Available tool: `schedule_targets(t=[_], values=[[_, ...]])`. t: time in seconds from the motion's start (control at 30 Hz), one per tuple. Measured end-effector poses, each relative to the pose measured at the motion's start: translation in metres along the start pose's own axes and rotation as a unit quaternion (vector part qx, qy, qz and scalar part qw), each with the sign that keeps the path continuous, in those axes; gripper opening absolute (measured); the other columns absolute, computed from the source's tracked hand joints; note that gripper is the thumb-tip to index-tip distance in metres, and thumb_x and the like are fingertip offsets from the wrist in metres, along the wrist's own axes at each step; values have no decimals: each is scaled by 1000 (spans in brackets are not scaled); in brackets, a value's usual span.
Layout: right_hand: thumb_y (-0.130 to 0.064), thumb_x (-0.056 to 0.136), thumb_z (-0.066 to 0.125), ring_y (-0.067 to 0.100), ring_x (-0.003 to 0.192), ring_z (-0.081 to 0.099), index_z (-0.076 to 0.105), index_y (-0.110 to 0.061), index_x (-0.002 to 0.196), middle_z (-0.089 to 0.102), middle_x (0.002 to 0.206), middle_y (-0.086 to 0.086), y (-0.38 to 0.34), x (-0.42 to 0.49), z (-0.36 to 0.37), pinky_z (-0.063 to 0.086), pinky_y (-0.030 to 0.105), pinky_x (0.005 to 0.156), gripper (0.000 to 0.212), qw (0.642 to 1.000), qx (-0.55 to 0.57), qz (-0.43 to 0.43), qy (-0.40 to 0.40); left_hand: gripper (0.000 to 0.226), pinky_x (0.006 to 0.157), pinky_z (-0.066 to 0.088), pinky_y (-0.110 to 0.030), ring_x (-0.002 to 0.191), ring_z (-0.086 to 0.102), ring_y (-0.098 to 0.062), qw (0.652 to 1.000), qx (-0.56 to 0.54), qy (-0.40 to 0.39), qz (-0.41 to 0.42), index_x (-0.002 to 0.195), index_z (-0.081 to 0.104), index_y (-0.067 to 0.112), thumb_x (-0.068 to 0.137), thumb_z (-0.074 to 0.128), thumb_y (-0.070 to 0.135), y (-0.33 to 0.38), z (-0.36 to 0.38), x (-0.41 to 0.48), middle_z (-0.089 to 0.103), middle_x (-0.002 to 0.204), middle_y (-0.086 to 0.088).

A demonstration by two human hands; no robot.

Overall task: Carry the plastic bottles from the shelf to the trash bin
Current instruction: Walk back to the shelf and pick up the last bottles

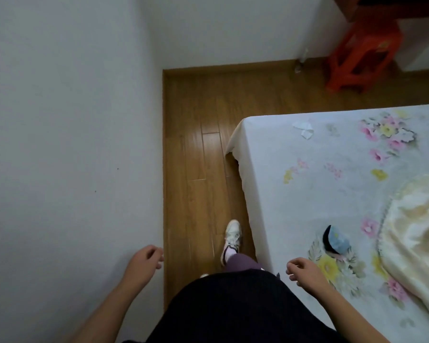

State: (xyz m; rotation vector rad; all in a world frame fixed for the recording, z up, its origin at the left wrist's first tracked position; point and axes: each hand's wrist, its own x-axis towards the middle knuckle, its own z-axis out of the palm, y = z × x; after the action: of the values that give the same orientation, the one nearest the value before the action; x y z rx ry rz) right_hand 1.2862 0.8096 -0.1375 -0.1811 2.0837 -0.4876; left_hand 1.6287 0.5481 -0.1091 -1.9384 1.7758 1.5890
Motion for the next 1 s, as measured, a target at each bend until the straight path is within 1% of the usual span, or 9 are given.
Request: schedule_targets(t=[0.13, 0.3, 0.37, 0.47, 0.53, 0.63, 0.73, 0.87, 1.0], values=[[-15, 89, 60, 20, 67, 68, 69, -10, 88, 75, 81, 8, -43, 55, -16, 51, 36, 69, 11, 999, 7, 32, -4, 23, 75, 53, -37, 82, 71, -21, 1000, 19, -8, 3, 92, 70, 16, 100, 53, 28, 60, -18, 66, 73, 89, -2], [-8, 92, 54, 25, 68, 62, 66, 1, 95, 72, 84, 16, -152, 132, -41, 45, 33, 62, 15, 998, 21, 30, -54, 26, 68, 51, -33, 80, 70, -21, 999, 22, 16, -39, 90, 69, 13, 100, 52, 30, 120, -36, 127, 73, 88, -3], [-9, 94, 54, 24, 69, 62, 65, 1, 98, 72, 92, 19, -211, 159, -53, 47, 33, 63, 16, 997, 15, 3, -69, 25, 65, 49, -32, 76, 69, -23, 998, 18, 27, -52, 87, 68, 11, 100, 53, 27, 141, -43, 147, 73, 87, -7], [-12, 97, 53, 19, 71, 60, 64, 1, 105, 71, 98, 19, -308, 192, -76, 46, 26, 59, 19, 995, -2, -52, -80, 24, 62, 46, -31, 71, 68, -24, 996, -3, 54, -73, 86, 69, 10, 100, 55, 24, 173, -57, 180, 73, 85, -11], [-16, 97, 53, 18, 75, 63, 65, -2, 106, 71, 100, 16, -366, 208, -87, 49, 25, 63, 20, 991, -23, -97, -86, 23, 61, 46, -32, 67, 67, -24, 994, -16, 72, -85, 85, 69, 9, 99, 56, 22, 192, -66, 198, 74, 84, -12], [-25, 98, 54, 16, 88, 67, 65, -12, 106, 70, 100, 7, -444, 234, -102, 52, 25, 71, 19, 982, -41, -159, -94, 23, 60, 45, -31, 64, 67, -23, 992, -18, 77, -101, 84, 69, 8, 98, 56, 21, 220, -75, 228, 74, 82, -12], [-26, 97, 55, 15, 92, 67, 65, -17, 106, 70, 99, 3, -501, 262, -113, 52, 25, 73, 16, 977, -34, -190, -93, 24, 61, 45, -31, 64, 67, -22, 991, -6, 76, -111, 84, 69, 8, 98, 56, 23, 247, -88, 267, 74, 81, -10], [-25, 95, 55, 17, 92, 67, 66, -18, 103, 69, 97, 2, -545, 306, -122, 56, 31, 78, 15, 983, -23, -168, -74, 24, 63, 47, -32, 66, 68, -23, 992, 1, 63, -111, 83, 69, 10, 98, 56, 25, 293, -111, 336, 75, 84, -12], [-26, 93, 56, 20, 89, 68, 67, -19, 94, 70, 94, 3, -560, 341, -138, 57, 36, 79, 13, 995, -8, -86, -46, 24, 66, 48, -35, 69, 69, -25, 996, 15, 43, -74, 83, 71, 11, 98, 56, 23, 371, -134, 413, 75, 84, -11]])
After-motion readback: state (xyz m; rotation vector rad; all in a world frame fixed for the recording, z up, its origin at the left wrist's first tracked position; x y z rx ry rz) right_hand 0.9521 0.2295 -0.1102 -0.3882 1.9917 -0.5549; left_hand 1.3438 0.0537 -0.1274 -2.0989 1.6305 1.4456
